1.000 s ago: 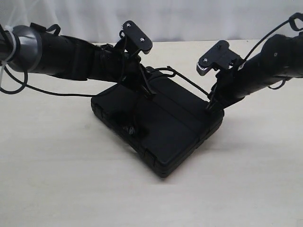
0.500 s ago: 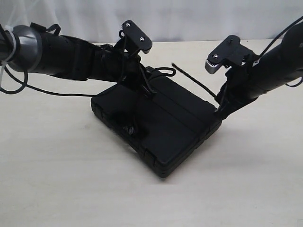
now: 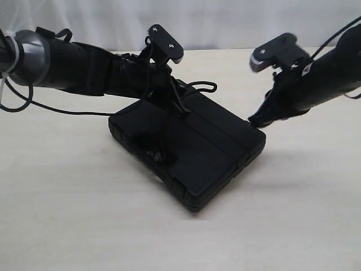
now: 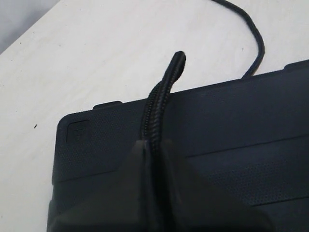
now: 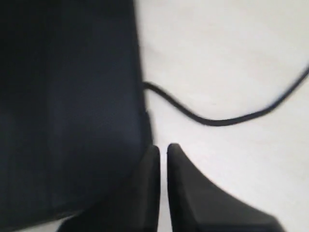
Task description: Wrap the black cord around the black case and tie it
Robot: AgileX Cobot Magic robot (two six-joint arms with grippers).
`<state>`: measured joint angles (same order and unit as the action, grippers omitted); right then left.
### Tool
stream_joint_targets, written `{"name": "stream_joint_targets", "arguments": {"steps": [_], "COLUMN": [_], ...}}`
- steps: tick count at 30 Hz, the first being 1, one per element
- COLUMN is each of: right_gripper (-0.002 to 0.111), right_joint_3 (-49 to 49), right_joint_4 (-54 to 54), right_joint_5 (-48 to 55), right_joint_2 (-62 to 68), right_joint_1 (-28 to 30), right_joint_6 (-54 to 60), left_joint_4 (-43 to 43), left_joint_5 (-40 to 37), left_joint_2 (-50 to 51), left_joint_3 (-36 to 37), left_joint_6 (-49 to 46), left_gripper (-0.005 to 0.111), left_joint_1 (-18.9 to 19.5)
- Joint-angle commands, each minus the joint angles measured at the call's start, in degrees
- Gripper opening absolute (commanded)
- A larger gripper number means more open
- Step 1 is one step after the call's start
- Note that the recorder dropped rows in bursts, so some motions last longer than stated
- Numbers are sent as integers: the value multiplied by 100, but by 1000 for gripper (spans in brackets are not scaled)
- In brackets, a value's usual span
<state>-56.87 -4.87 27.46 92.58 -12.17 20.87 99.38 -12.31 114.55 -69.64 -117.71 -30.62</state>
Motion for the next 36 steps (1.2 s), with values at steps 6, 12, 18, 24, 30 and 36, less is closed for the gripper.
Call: {"name": "stream_joint_targets", "arguments": {"steps": [6,12,18,24,30,36], "right_gripper": [48,48,48,36,9,4], "right_joint_3": [-650,-2420,-3629,-4319,-4629,-4600], "right_joint_4": [931,693,681,571,544,-206], "right_joint_5": [61,1123,1707,1552,2075,2310], "right_joint_2": [1008,2605,3652,4264,4712,4702], "right_joint_1": [1353,1331,1199,1061,1061,1061], "right_joint_6": [-3287,-3308,-3207,-3017,-2521,-1440], "left_joint_4": [57,57,57,57,57,57], "left_joint_5": [-104,-104,-104,-91,-91,-91], "left_joint_2": [-12,-12,-12,-12,-12,-12], "left_joint_3": [-53,-53,-53,-53,-53,-42], "left_joint_6": [80,80,80,92,106,120], "left_gripper": [0,0,0,0,0,0], "left_joint_1": [-2,-2,-2,-2,-2,-2]}}
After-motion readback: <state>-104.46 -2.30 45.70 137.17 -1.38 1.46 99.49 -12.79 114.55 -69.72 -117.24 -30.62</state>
